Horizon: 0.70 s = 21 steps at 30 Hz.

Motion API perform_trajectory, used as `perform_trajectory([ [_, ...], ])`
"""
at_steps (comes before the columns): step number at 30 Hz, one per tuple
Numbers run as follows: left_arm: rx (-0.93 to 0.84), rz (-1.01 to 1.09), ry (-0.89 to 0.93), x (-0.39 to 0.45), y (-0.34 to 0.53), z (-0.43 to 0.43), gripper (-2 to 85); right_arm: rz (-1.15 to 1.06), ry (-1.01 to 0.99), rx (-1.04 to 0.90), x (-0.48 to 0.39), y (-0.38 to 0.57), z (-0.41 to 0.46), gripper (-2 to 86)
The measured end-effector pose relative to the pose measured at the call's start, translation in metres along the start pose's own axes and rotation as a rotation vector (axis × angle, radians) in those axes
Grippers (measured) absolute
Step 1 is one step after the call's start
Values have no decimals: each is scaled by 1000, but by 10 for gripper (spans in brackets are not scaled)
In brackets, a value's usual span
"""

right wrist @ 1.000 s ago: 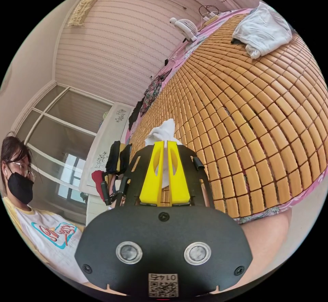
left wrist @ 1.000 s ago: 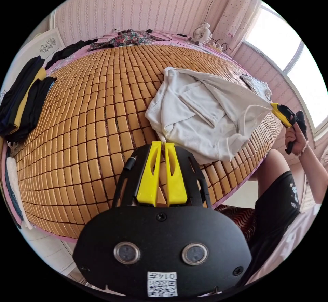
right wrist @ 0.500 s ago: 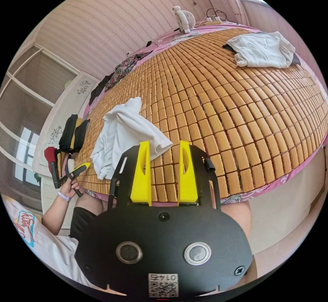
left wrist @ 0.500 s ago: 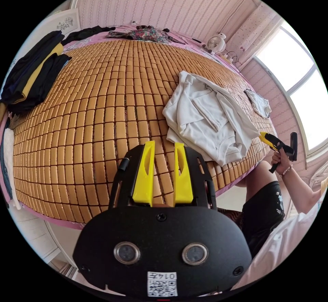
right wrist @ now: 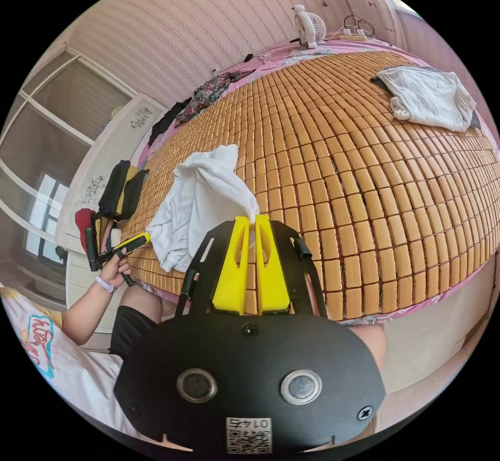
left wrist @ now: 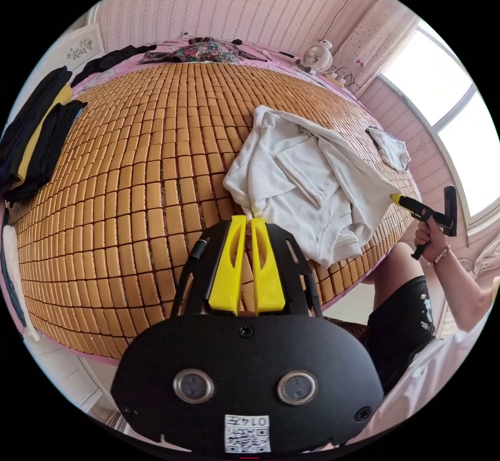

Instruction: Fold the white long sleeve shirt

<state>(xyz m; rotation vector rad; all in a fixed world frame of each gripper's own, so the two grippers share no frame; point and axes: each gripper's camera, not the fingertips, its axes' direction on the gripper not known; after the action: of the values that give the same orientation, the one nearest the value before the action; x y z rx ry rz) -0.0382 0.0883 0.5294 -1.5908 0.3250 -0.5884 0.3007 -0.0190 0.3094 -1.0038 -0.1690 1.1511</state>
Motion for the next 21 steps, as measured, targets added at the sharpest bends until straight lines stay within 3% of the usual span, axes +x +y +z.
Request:
perform_trajectory([
  [7,280,102,34,37,-9,-159,-7,-83,-279,222,-61,-19,-125,10],
  [16,839,145,50,65,3,-493,-7,-413,-418,506,-219,-51,-318,8],
  [21,1102,175,-86,117,41,-663,-7,-549,-411,676,-321,-38,-414,8],
])
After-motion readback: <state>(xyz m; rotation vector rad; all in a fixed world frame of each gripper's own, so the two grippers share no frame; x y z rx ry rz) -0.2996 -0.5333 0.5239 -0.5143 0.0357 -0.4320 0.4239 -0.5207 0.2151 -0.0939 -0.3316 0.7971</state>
